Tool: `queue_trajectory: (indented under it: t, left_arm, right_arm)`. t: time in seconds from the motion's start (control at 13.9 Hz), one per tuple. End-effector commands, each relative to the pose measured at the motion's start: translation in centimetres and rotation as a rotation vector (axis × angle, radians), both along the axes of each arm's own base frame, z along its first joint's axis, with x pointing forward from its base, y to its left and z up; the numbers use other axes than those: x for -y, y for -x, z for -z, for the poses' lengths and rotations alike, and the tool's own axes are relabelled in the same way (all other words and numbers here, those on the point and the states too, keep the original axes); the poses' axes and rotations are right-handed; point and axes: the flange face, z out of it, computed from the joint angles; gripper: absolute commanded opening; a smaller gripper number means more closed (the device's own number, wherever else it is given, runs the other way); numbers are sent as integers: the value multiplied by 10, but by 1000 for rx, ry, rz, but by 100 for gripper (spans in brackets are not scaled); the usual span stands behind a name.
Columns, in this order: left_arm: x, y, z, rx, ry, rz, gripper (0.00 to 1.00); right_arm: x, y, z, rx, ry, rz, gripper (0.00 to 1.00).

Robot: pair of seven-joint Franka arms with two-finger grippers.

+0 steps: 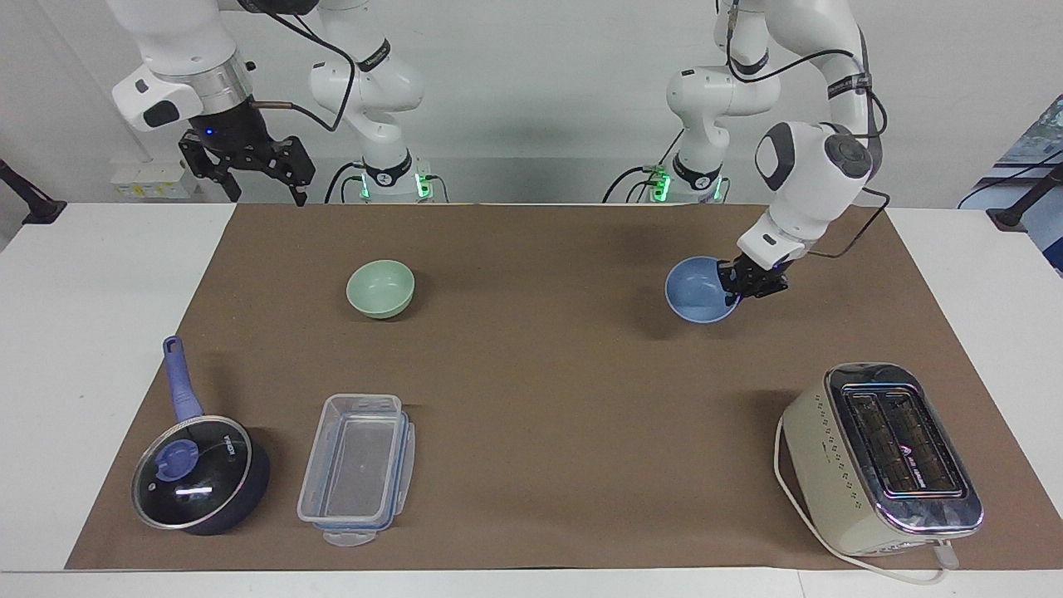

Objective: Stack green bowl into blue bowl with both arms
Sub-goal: 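Slide the blue bowl with the left gripper toward the green bowl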

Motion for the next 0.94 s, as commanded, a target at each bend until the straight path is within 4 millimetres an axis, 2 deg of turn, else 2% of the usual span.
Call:
queue_trajectory:
  t: [0.0, 0.14, 0.43, 0.65, 0.72, 0.79, 0.86]
  left_arm:
    - [40, 19, -2, -8, 60, 17, 0]
    - [84, 35, 7, -13, 62, 43, 0]
    - [163, 90, 62, 43, 51, 45, 0]
    - [211, 121, 87, 73, 64, 41, 0]
    - [223, 130, 101, 82, 65, 42, 0]
    - [227, 130, 106, 99, 71, 44, 0]
    - [227, 128, 107, 112, 76, 40, 50]
  right_arm:
    - [3, 6, -1, 4, -1, 12, 100]
    - [3, 6, -1, 4, -1, 12, 100]
    - [3, 6, -1, 4, -1, 12, 100]
    - [3, 6, -1, 2, -1, 12, 100]
    - [3, 6, -1, 4, -1, 12, 100]
    - [3, 6, -1, 2, -1, 12, 100]
    - [3, 6, -1, 4, -1, 12, 100]
